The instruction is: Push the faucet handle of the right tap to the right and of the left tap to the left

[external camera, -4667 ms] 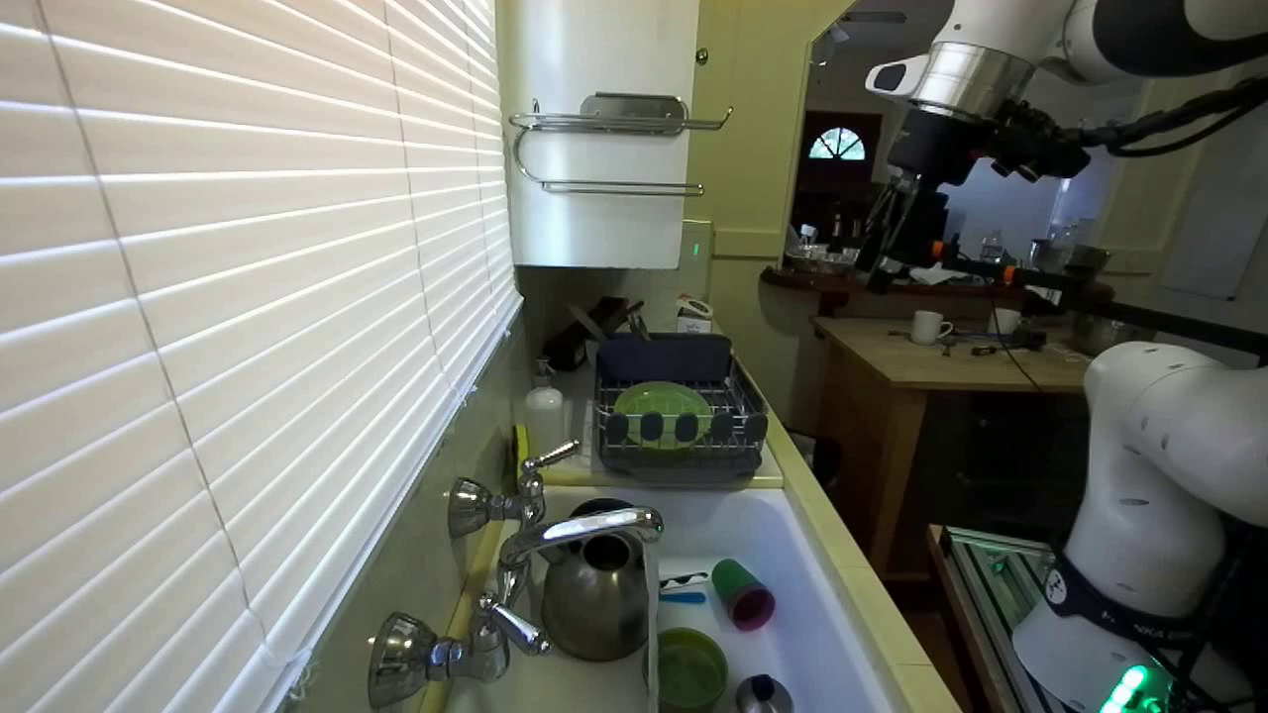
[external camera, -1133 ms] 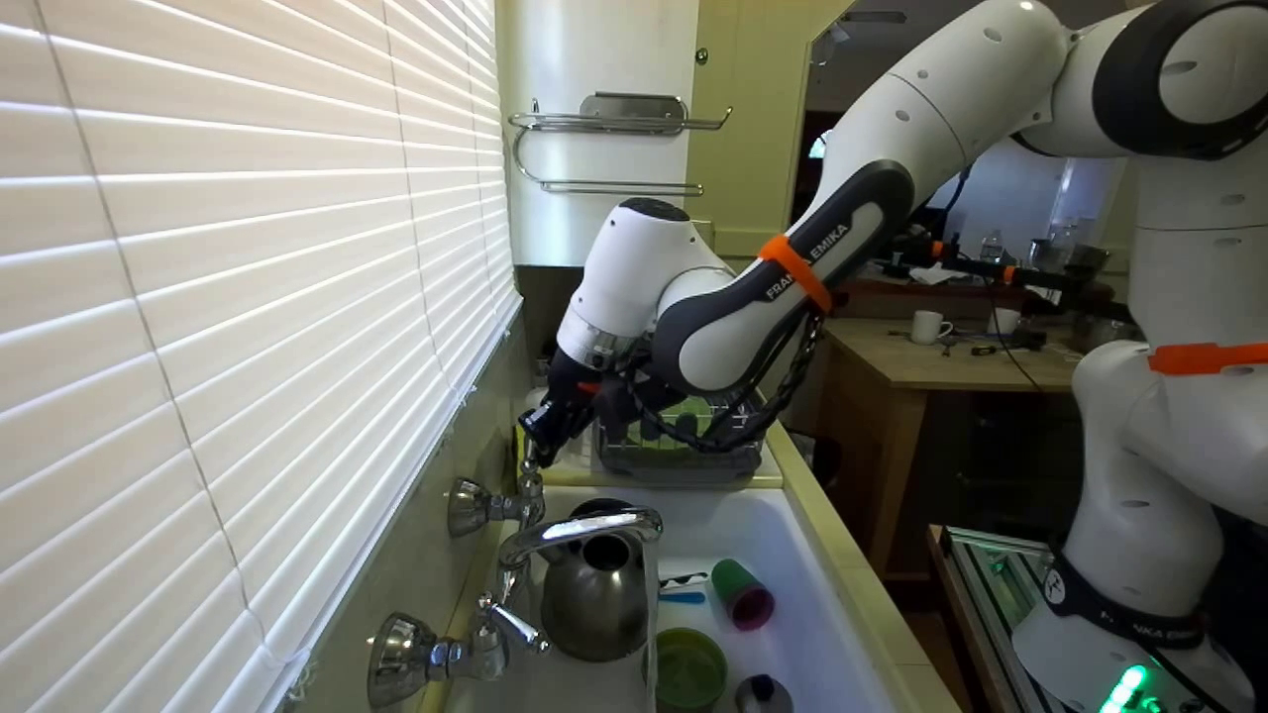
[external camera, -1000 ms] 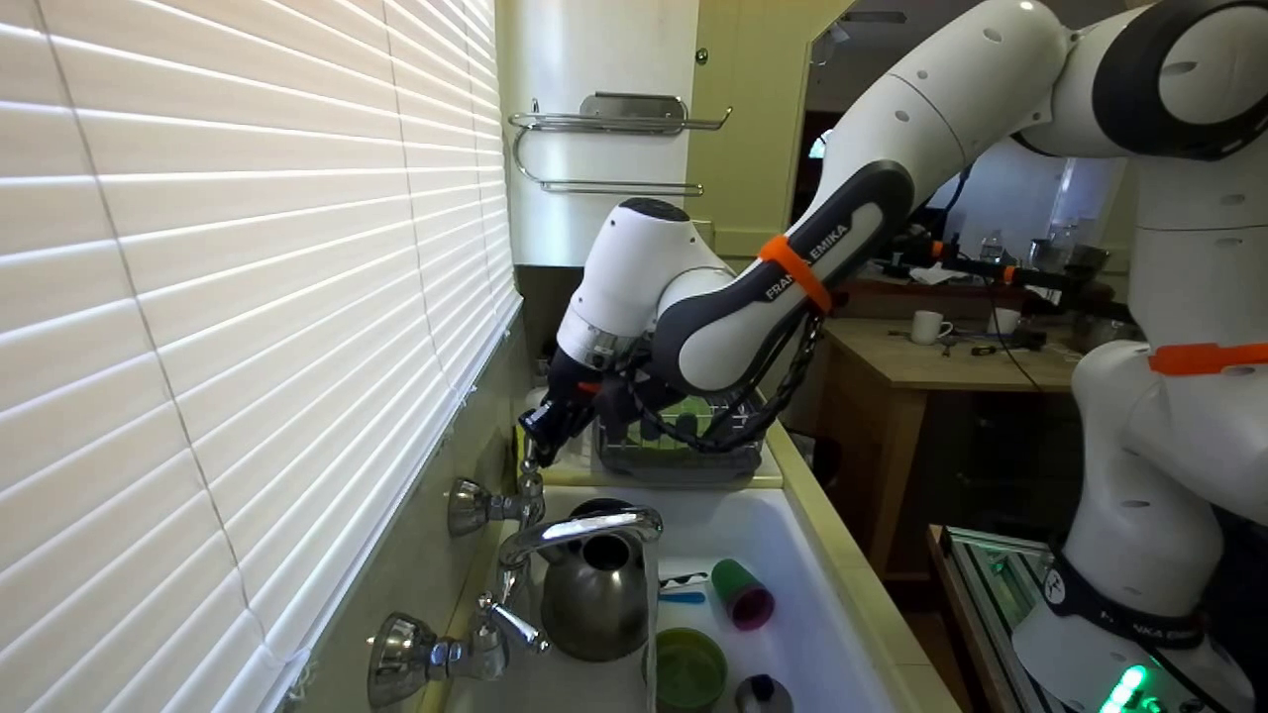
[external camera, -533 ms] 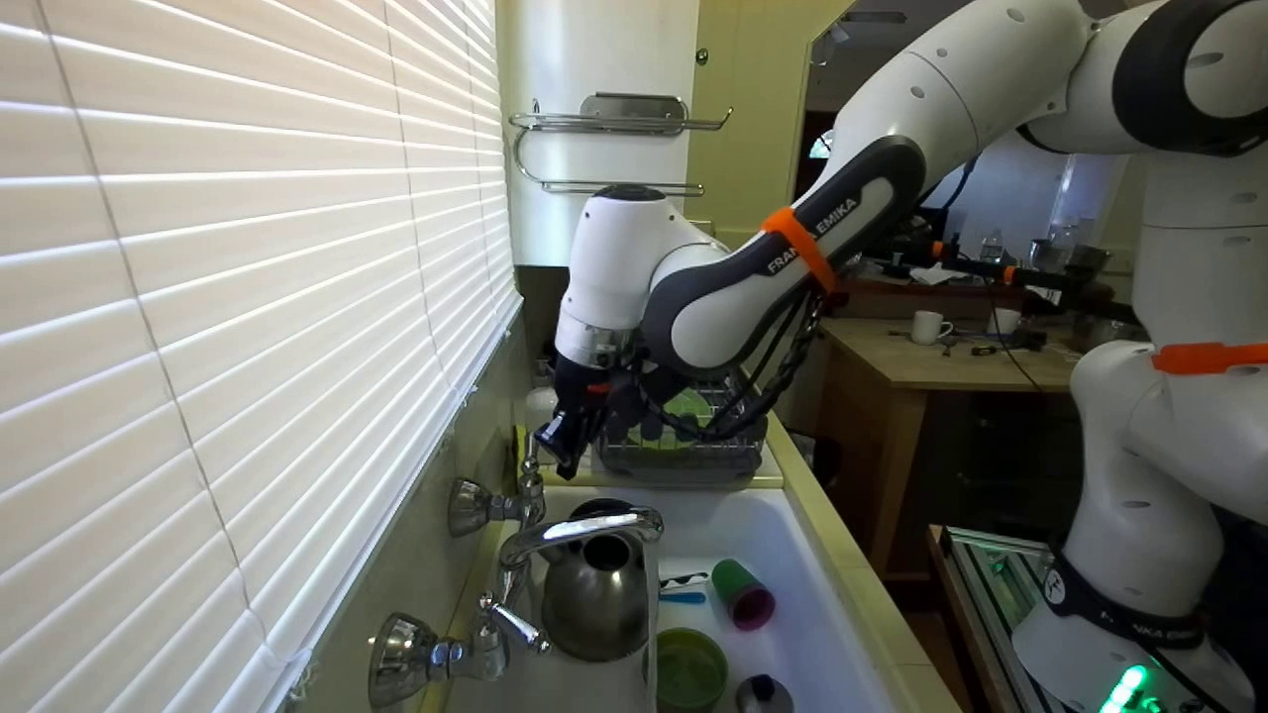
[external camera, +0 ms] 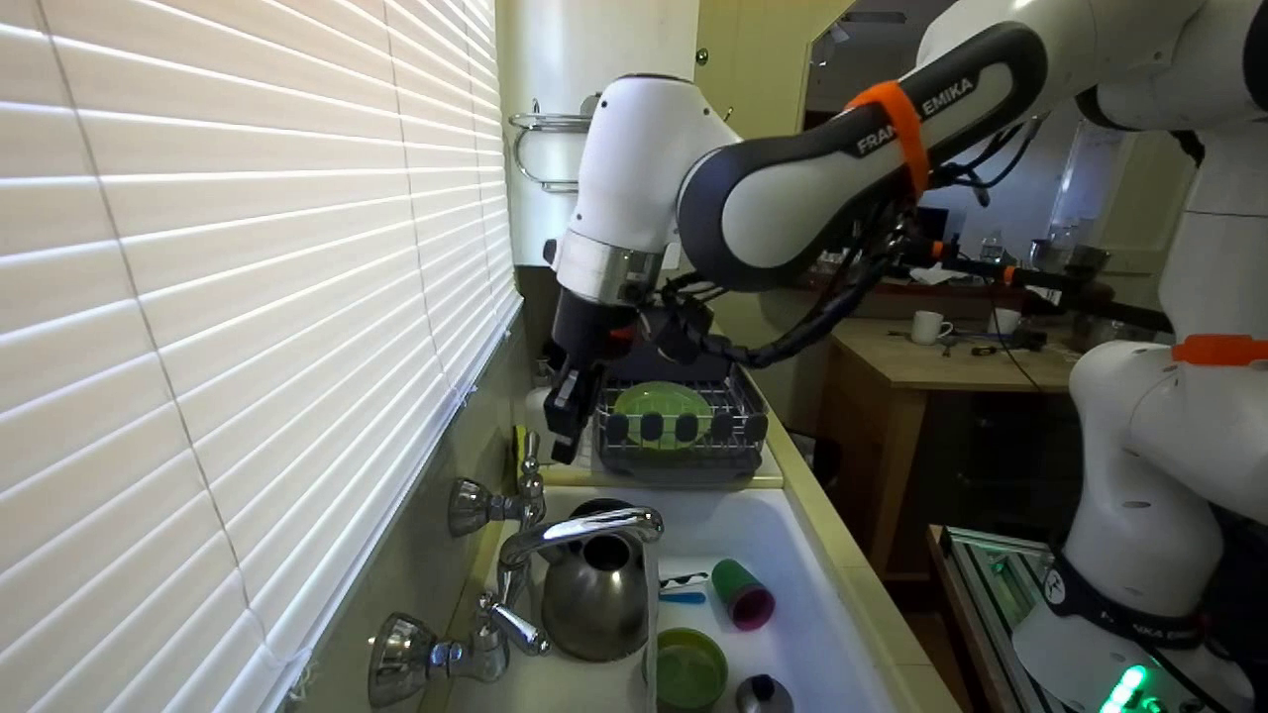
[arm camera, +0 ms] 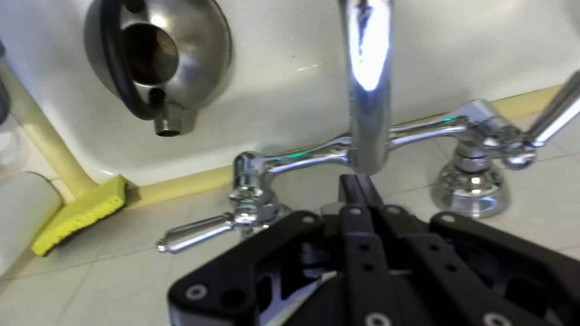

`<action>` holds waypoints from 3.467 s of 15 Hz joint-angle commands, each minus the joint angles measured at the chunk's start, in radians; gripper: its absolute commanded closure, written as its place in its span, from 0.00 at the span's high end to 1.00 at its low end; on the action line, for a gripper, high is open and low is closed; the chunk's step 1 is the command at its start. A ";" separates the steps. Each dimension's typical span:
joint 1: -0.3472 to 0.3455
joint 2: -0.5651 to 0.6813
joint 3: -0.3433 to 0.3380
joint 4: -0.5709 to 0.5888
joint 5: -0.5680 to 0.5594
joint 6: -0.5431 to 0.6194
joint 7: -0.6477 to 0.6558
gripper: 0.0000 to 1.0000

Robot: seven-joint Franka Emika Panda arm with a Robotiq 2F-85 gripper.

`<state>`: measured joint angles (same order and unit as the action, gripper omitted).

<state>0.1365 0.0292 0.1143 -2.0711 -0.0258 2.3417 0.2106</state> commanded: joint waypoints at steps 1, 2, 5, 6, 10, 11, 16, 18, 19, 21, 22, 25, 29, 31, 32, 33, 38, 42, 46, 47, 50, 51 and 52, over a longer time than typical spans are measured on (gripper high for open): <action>0.022 -0.043 0.041 -0.020 0.192 -0.021 -0.203 0.00; 0.029 -0.040 0.051 -0.014 0.246 -0.031 -0.257 0.00; 0.033 -0.025 0.059 0.002 0.237 -0.029 -0.240 0.01; 0.036 -0.024 0.062 0.002 0.251 -0.033 -0.256 0.01; 0.044 -0.019 0.071 -0.010 0.262 -0.054 -0.269 0.00; 0.048 -0.016 0.076 -0.019 0.268 -0.058 -0.277 0.00; 0.061 0.016 0.094 -0.051 0.221 -0.042 -0.265 0.00; 0.066 0.038 0.096 -0.054 0.183 -0.026 -0.256 0.00; 0.068 0.050 0.097 -0.055 0.168 -0.017 -0.256 0.00; 0.072 0.075 0.098 -0.050 0.135 0.003 -0.252 0.00; 0.073 0.086 0.099 -0.047 0.129 0.014 -0.252 0.00; 0.079 0.120 0.103 -0.036 0.114 0.064 -0.254 0.00; 0.089 0.153 0.104 -0.032 0.080 0.170 -0.256 0.00; 0.093 0.165 0.105 -0.025 0.067 0.199 -0.258 0.00; 0.095 0.172 0.107 -0.017 0.066 0.209 -0.261 0.00; 0.097 0.180 0.110 -0.009 0.063 0.218 -0.264 0.00; 0.109 0.231 0.127 0.050 0.054 0.224 -0.277 0.00; 0.128 0.269 0.116 0.086 0.007 0.248 -0.240 0.00; 0.137 0.274 0.103 0.086 -0.035 0.278 -0.211 0.00; 0.138 0.270 0.100 0.082 -0.049 0.294 -0.205 0.00; 0.151 0.261 0.084 0.068 -0.092 0.357 -0.149 0.00; 0.156 0.260 0.075 0.064 -0.108 0.373 -0.117 0.00; 0.163 0.258 0.064 0.057 -0.124 0.396 -0.077 0.00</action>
<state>0.2728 0.2623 0.2183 -2.0407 -0.0840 2.6131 0.0361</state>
